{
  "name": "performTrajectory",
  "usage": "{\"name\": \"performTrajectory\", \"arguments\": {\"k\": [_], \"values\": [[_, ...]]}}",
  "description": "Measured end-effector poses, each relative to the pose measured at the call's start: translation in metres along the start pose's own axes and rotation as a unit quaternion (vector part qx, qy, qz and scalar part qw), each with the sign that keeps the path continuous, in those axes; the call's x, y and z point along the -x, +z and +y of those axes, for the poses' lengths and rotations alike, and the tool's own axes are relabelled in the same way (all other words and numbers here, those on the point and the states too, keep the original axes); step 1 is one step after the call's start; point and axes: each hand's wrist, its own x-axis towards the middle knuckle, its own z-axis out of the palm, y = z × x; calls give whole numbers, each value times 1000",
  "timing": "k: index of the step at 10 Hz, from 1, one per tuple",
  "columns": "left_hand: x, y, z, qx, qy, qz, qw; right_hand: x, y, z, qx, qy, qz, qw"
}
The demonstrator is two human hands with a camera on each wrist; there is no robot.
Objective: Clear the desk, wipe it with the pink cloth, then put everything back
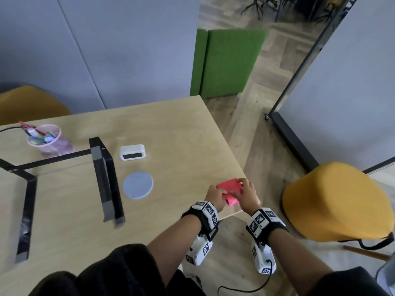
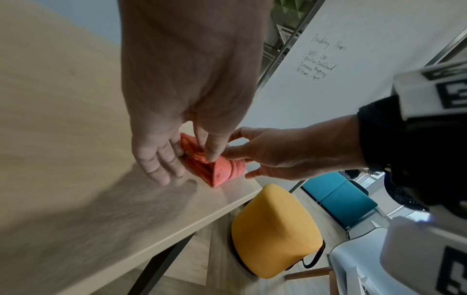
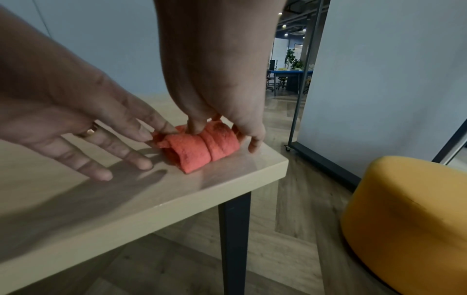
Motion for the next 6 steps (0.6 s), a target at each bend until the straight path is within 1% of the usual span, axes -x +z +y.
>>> {"name": "performTrajectory", "arguments": {"k": [1, 2, 3, 4, 5, 6], "values": [[2, -1, -2, -6, 7, -17, 1000, 0, 3, -1, -8, -3, 20, 1000], [14, -9, -2, -29, -3, -68, 997, -1, 1, -4, 13, 2, 6, 1000], [28, -18, -2, -58, 20, -94, 994, -1, 0, -6, 57, 13, -11, 998], [43, -38, -7, -81, 20, -116, 990, 3, -1, -17, 122, 33, -33, 991], [72, -72, -14, -65, 12, -97, 993, 9, 5, -39, 175, 47, -37, 983], [103, -101, -29, -56, 38, -88, 994, 18, 13, -60, 205, 70, -13, 976]]}}
